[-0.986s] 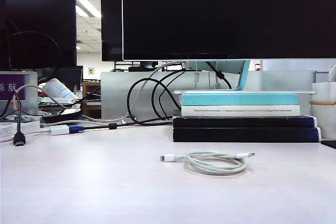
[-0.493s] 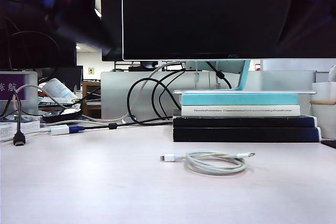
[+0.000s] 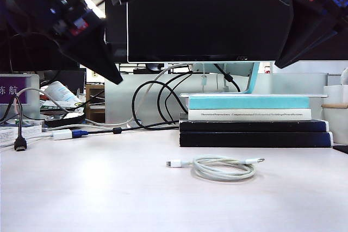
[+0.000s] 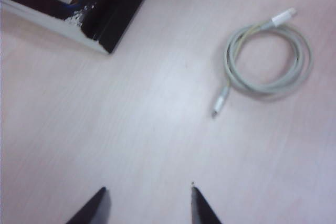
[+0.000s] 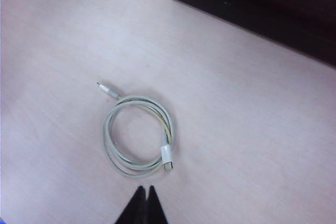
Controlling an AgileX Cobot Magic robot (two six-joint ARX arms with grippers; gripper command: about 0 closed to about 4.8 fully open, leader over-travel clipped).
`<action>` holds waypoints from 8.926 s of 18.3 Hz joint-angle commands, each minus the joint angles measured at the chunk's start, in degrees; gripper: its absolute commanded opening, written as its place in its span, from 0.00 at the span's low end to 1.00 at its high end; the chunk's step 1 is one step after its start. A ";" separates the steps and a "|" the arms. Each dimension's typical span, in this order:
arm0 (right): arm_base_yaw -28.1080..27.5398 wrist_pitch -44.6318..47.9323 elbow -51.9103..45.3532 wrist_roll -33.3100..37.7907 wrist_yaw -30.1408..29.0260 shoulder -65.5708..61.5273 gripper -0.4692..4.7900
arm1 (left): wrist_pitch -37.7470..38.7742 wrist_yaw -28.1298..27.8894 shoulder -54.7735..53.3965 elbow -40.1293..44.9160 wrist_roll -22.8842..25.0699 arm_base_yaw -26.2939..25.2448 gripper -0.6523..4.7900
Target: Unfold the white charging cable into a straight cable.
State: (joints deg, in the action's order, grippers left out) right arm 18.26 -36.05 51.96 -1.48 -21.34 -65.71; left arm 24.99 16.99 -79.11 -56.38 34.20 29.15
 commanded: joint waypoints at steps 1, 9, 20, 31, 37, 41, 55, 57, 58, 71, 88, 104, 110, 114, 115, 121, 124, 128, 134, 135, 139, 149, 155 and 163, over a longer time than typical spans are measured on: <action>0.37 -0.44 0.35 -0.31 -1.84 -1.84 0.15 | -1.01 1.44 -4.87 -3.37 -0.42 0.37 0.51; 0.46 -1.68 0.26 -5.03 -3.87 -11.67 0.42 | 1.29 9.40 -15.61 -8.59 -0.98 3.13 0.57; 0.46 15.32 0.37 -9.44 -7.93 -21.31 0.46 | -0.22 13.92 -19.78 -8.59 -9.84 8.24 0.81; 0.70 21.33 0.39 -19.82 -11.85 -28.48 0.61 | -7.15 15.43 -23.52 -8.85 -37.07 8.63 0.80; 0.72 22.99 0.48 -19.80 -5.20 -29.27 0.61 | -5.38 6.19 -26.95 -8.87 -35.78 13.73 0.80; 0.83 23.65 0.79 -19.78 -5.53 -29.24 0.61 | -6.64 -1.57 -29.64 -8.94 -41.31 15.37 0.78; 0.68 17.75 8.72 -19.80 5.18 -29.09 0.61 | -8.81 -6.10 -34.99 -9.16 -49.18 15.34 0.32; 0.57 15.02 10.36 -19.85 8.83 -28.83 0.61 | -8.79 -6.05 -35.50 -9.16 -48.48 15.34 0.32; 0.09 13.81 11.67 -19.74 10.36 -28.11 0.61 | -8.79 -6.62 -35.52 -9.16 -47.52 15.34 0.32; -1.20 9.90 14.49 -19.69 17.46 -13.33 0.61 | 0.52 -24.13 -26.77 -13.57 -25.09 15.28 0.11; -1.36 -9.55 14.51 -16.55 -28.26 0.50 0.61 | 0.46 -11.74 4.74 -13.60 -12.13 15.34 0.11; -0.96 -13.40 14.51 -16.52 -46.29 0.85 0.24 | -11.39 -12.50 3.02 -13.49 -13.60 18.29 0.11; -0.96 -13.05 14.51 -16.52 -38.34 0.85 0.33 | -12.07 -13.25 3.08 -13.51 -13.40 19.32 0.11; -0.96 -11.30 14.51 -16.52 -38.10 0.79 0.23 | -12.37 -12.41 3.08 -13.51 -13.62 20.39 0.11; -0.96 -10.93 14.51 -16.52 -38.12 0.79 0.23 | -12.52 -12.07 3.08 -13.51 -13.64 20.79 0.11; -0.96 -9.97 14.51 -16.52 -37.35 0.72 0.23 | -15.63 -11.61 3.10 -13.51 -14.69 22.16 0.11; -0.96 -7.69 14.53 -16.37 -35.76 0.79 0.25 | -13.94 -11.63 3.04 -13.51 -13.84 22.16 0.11; -0.96 -0.11 14.64 -9.03 -38.97 1.09 0.26 | -8.35 -11.82 1.38 -13.49 -8.92 22.08 0.11; -1.05 0.13 14.64 -9.03 -32.68 1.66 0.33 | -3.13 -9.01 2.25 -13.49 0.22 22.18 0.11; -1.05 0.20 14.62 -9.03 -31.36 1.66 0.33 | -3.19 -7.72 2.49 -13.49 1.16 22.88 0.11; -1.11 0.15 14.62 -9.01 -29.59 1.53 0.33 | -3.19 -4.57 3.21 -13.49 7.63 25.46 0.11; -1.09 -1.90 14.56 -8.92 -29.99 1.44 0.33 | -5.03 -8.83 3.19 -13.46 13.49 26.08 0.11; -1.09 -1.90 14.53 -7.69 -30.01 0.92 0.33 | -9.35 -6.32 3.26 -13.49 14.03 26.34 0.11; -1.11 -0.70 14.53 -7.76 -31.26 -1.05 0.08 | -10.01 -5.14 3.19 -13.49 15.52 28.13 0.11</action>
State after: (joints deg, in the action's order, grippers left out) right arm 17.17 -37.98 66.26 -9.28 -51.29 -66.76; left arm 15.75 12.19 -76.14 -69.69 49.50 57.23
